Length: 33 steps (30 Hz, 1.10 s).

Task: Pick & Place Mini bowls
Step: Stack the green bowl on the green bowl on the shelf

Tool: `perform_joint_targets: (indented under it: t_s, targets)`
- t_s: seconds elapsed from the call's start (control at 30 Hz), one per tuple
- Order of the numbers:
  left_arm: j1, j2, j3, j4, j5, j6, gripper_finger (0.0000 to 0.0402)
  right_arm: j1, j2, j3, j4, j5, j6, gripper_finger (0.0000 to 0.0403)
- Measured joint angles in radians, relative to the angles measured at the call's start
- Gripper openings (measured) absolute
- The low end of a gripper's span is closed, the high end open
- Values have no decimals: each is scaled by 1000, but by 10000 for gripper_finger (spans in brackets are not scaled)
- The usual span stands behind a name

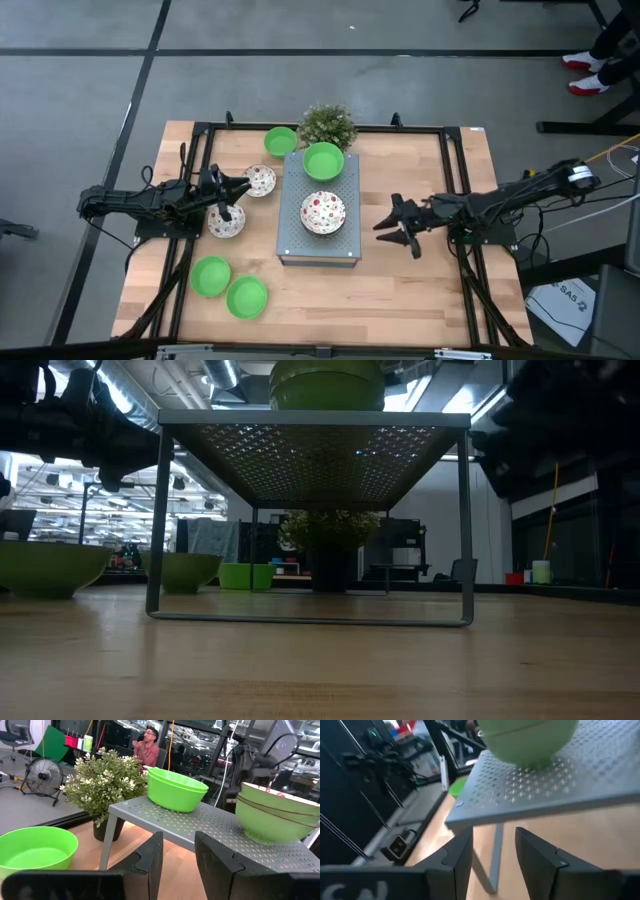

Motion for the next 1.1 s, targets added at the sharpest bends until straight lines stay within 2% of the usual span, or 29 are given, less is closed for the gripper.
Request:
perform_joint_targets:
  t_s: [0.17, 0.27, 0.37, 0.63, 0.83, 0.97, 1.1]
  targets:
    - [0, 0, 0, 0, 0, 0, 107, 34, 0, -113, 141, 75, 115, 147]
    - [0, 0, 0, 0, 0, 0, 107, 42, -1, -160, 238, 103, 110, 147]
    - [0, 0, 0, 0, 0, 0, 107, 43, 0, -207, 322, 106, 72, 147]
    - [0, 0, 0, 0, 0, 0, 107, 43, -5, -205, 378, 107, -54, 147]
    - [0, 0, 0, 0, 0, 0, 107, 43, -45, -205, 479, 107, -235, 147]
    - [0, 0, 0, 0, 0, 0, 107, 43, -103, -204, 475, 106, -285, 147]
    - [0, 0, 0, 0, 0, 0, 107, 43, -186, -204, 351, 105, -313, 147]
